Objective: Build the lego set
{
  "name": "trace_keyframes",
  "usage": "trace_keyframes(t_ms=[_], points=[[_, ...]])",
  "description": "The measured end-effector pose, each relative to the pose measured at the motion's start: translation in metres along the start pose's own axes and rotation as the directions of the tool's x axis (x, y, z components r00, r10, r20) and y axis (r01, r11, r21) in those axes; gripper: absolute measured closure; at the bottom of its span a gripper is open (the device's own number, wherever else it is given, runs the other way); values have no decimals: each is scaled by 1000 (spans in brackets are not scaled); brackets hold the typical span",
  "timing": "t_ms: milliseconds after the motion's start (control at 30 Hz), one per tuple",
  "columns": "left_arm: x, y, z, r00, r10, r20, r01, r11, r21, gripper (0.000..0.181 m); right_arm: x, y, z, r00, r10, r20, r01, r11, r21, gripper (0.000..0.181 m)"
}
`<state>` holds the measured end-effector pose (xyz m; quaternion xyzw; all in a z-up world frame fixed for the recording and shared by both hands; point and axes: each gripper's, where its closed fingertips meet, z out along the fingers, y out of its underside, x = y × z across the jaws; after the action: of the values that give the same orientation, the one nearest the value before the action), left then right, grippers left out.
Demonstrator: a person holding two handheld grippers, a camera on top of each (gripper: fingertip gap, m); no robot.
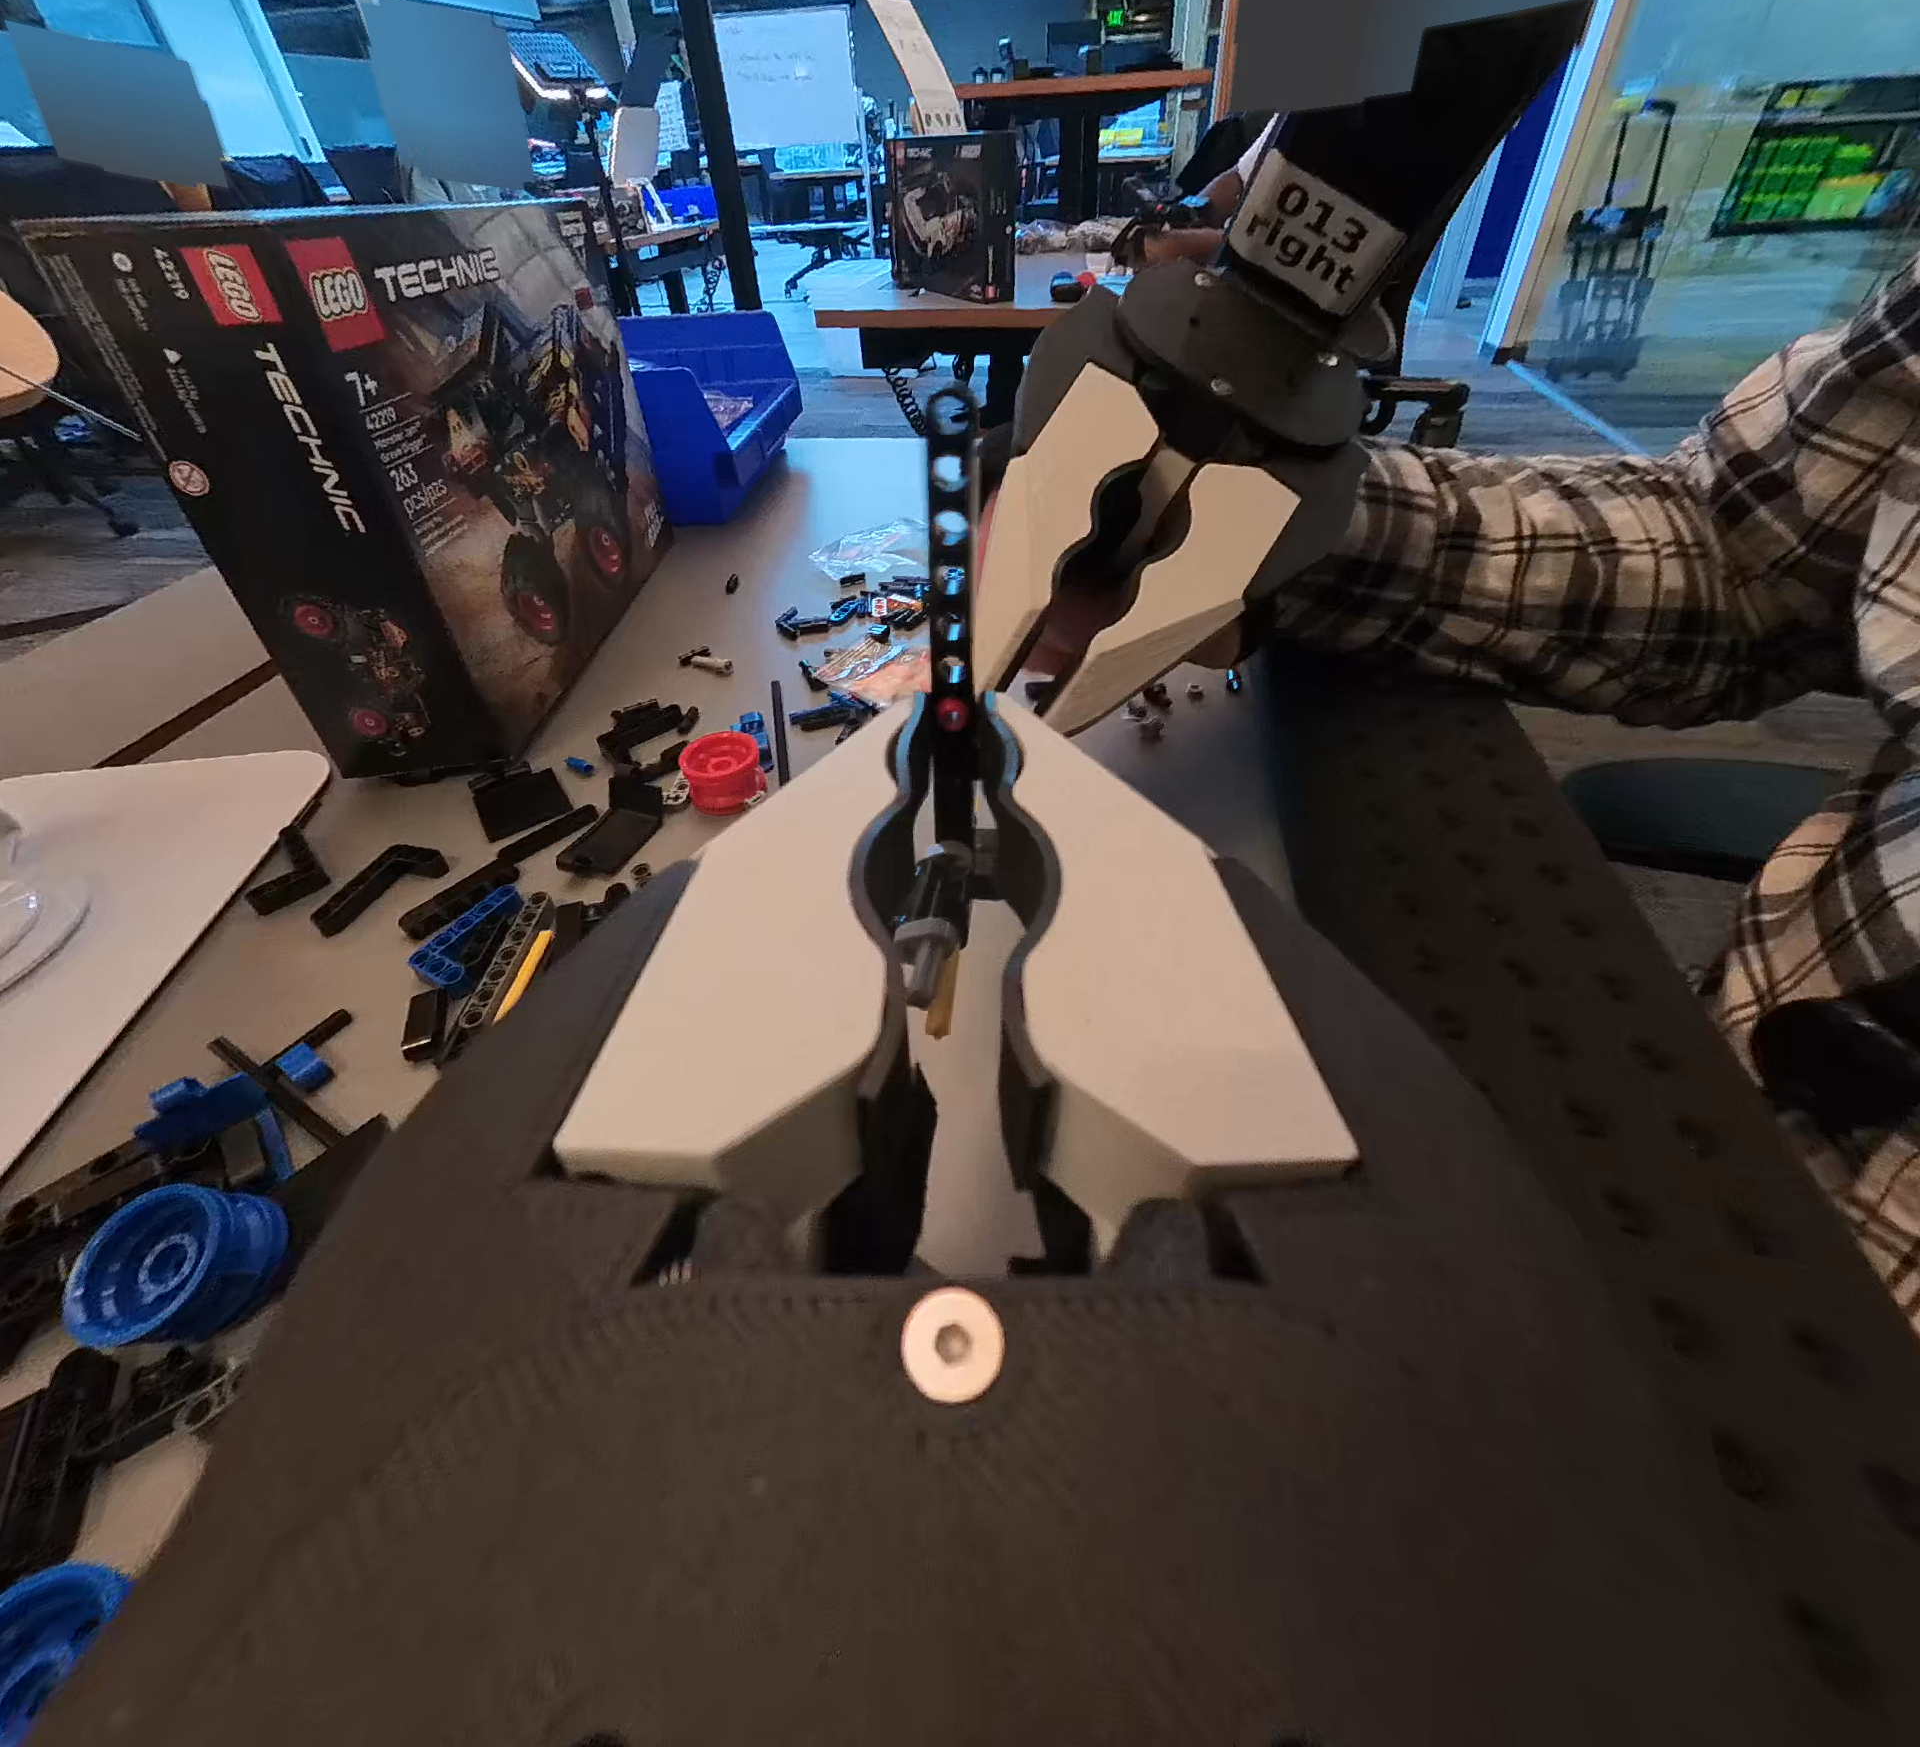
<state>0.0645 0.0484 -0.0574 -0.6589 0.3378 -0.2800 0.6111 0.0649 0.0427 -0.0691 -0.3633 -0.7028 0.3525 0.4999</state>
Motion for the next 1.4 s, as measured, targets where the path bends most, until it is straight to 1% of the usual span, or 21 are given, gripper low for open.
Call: trace_keyframes(t_ms=[67,100,233,267,300,367,567,633,733,1067,1400], points=[[4,1,2,999,-20,-25,20,1000,-5,163,0,-2,-1,1000,11,2,-11,1000,15,175],[6,3,4,999,-26,-30,26,1000,-12,161,0,-3,-1,1000,17,6,-17,1000,21,175],[6,5,6,999,-31,-33,31,999,-20,162,0,-1,-1,1000,25,12,-25,999,21,175],[4,4,5,999,-31,-25,31,999,-15,166,-1,-2,-1,1000,26,16,-26,999,24,175],[3,3,5,999,-28,-16,28,1000,-8,174,-2,-3,-1,999,25,20,-26,999,30,175],[3,2,4,999,-25,-21,24,1000,-5,175,-2,-4,-1,999,31,21,-32,999,37,175],[8,5,3,999,10,-43,-11,1000,-22,176,-6,-4,-1,996,63,60,-66,997,37,175],[8,5,0,998,-1,-64,-1,1000,-20,176,-7,-5,0,992,100,75,-104,993,53,176],[9,11,-1,996,-5,-84,1,999,-48,176,-11,0,3,988,112,103,-116,993,32,176],[17,8,-5,988,-34,-150,29,999,-35,175,-18,-7,1,976,148,157,-159,985,64,176],[17,10,-5,988,-38,-147,33,999,-38,176,-18,-6,2,972,162,168,-175,982,66,176]])
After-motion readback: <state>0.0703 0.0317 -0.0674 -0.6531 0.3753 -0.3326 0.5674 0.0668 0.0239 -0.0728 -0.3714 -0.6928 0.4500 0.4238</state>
